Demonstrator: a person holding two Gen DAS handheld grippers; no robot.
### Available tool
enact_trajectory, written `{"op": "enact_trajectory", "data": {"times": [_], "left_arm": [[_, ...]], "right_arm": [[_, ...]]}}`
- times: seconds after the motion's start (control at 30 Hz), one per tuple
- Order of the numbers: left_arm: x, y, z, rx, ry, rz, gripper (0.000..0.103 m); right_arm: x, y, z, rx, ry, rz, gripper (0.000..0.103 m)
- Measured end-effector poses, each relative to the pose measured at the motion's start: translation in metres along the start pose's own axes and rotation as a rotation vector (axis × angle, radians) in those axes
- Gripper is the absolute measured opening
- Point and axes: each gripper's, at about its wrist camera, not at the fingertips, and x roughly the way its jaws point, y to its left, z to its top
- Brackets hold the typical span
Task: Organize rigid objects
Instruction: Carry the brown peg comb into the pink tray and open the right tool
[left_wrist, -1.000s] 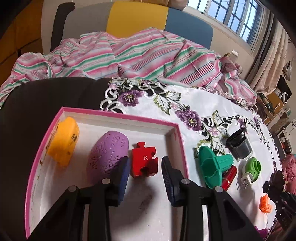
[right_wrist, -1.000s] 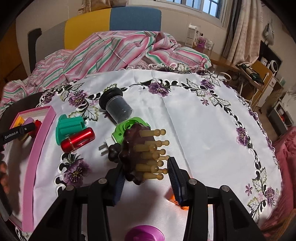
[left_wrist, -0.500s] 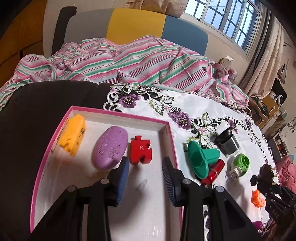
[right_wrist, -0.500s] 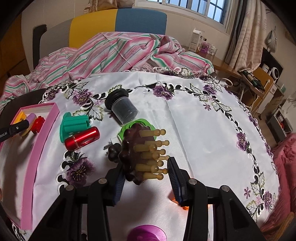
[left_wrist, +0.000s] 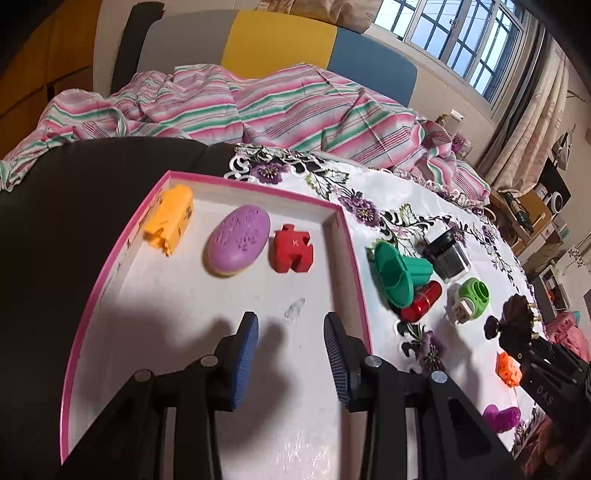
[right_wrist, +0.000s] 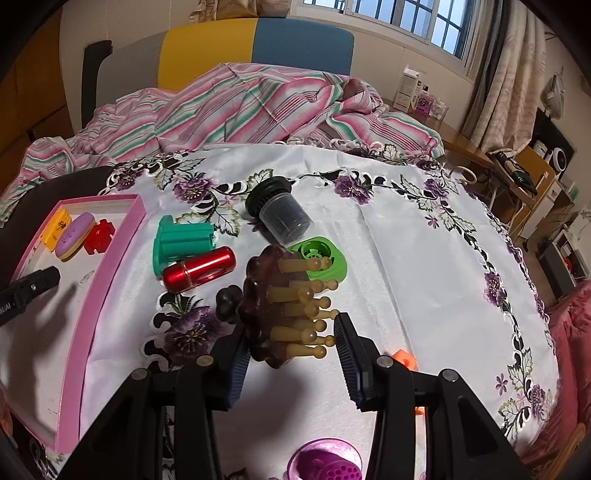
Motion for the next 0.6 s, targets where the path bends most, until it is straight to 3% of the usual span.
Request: {"op": "enact_trajectory", "data": {"times": [0.6], "left_arm": [[-0.016,0.011,-0.018,0.041,0.019,0.049,0.037]], "right_arm": [[-0.011,0.059,0.021,-0.062,-0.031,0.093,0.044]]}}
